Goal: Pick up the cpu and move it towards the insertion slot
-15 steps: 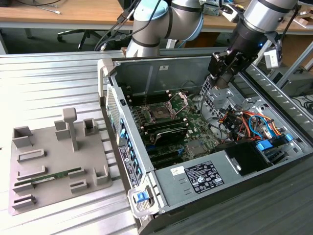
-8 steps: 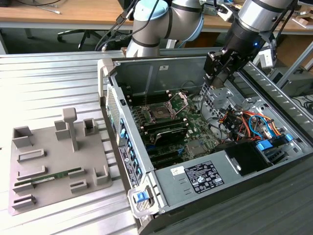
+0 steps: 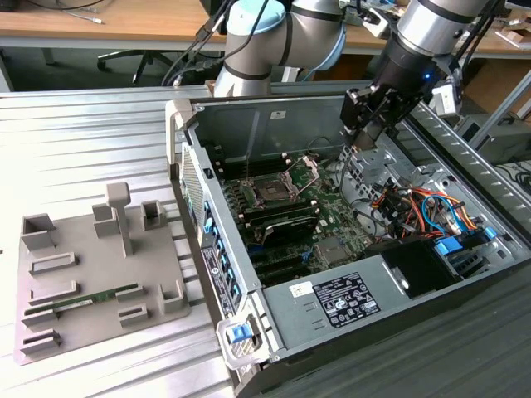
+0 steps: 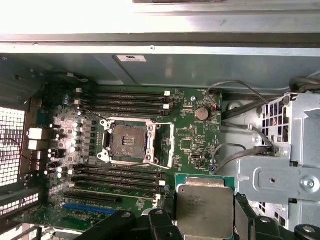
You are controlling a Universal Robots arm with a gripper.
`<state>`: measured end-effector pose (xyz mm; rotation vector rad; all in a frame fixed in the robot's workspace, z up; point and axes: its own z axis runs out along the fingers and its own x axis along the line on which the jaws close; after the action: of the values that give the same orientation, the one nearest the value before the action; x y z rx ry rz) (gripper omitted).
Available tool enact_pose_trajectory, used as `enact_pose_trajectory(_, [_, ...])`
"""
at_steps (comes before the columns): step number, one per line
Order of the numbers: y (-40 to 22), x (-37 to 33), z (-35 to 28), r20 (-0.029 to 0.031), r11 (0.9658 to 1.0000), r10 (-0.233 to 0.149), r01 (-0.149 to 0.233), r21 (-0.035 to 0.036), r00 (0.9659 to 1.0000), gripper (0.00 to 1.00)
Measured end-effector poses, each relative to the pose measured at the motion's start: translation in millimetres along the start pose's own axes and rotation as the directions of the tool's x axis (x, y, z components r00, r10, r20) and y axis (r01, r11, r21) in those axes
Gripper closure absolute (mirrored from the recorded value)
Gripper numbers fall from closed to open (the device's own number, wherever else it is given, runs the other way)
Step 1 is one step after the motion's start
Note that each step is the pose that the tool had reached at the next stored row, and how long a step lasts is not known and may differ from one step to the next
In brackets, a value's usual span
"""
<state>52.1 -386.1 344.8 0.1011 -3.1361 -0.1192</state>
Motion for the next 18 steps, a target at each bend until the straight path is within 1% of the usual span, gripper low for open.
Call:
enact_pose_trajectory(11, [2.8, 4.1, 4.8, 0.0, 1.0, 0.0, 0.0, 0.0002, 1.0, 0.45])
enact_pose_trajectory(13, [3.7, 5.7, 5.6, 0.0, 1.0, 0.0, 0.0, 0.0001, 1.0, 0.45])
enact_pose_trajectory(18, [7.1, 13.0, 8.0, 0.0, 1.0, 0.0, 0.0, 0.0001, 1.0, 0.45])
